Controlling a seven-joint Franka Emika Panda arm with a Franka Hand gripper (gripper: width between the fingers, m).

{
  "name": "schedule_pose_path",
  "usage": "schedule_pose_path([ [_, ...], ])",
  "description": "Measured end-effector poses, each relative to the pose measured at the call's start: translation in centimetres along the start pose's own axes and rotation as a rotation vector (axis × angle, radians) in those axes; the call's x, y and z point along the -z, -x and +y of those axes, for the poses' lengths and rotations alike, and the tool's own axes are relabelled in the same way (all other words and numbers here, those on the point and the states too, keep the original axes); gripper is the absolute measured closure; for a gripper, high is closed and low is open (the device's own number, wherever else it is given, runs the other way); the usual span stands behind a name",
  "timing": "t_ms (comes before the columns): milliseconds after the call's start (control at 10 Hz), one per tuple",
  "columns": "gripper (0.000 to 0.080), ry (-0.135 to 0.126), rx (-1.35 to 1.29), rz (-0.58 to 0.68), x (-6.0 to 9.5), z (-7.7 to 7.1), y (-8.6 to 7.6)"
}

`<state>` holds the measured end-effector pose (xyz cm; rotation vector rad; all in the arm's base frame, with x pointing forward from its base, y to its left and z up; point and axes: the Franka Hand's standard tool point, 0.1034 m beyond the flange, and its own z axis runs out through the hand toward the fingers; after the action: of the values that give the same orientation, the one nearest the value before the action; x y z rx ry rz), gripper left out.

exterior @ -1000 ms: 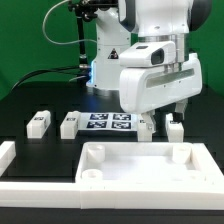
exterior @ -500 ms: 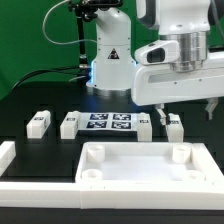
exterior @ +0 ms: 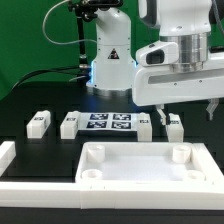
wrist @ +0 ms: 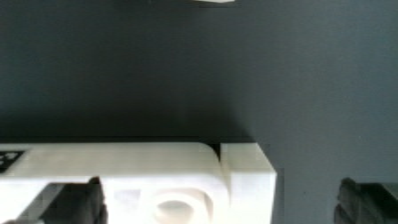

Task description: Assemble desk

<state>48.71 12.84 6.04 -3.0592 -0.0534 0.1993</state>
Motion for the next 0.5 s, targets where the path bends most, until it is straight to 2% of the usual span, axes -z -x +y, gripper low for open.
schedule_pose_path([
  [200,0.0150,0.004,-0.005,-0.126,-0.40,-0.19,-0.25],
  [500,0.0150,0.013,0.000,-0.317,-0.54,-0.11,0.28],
])
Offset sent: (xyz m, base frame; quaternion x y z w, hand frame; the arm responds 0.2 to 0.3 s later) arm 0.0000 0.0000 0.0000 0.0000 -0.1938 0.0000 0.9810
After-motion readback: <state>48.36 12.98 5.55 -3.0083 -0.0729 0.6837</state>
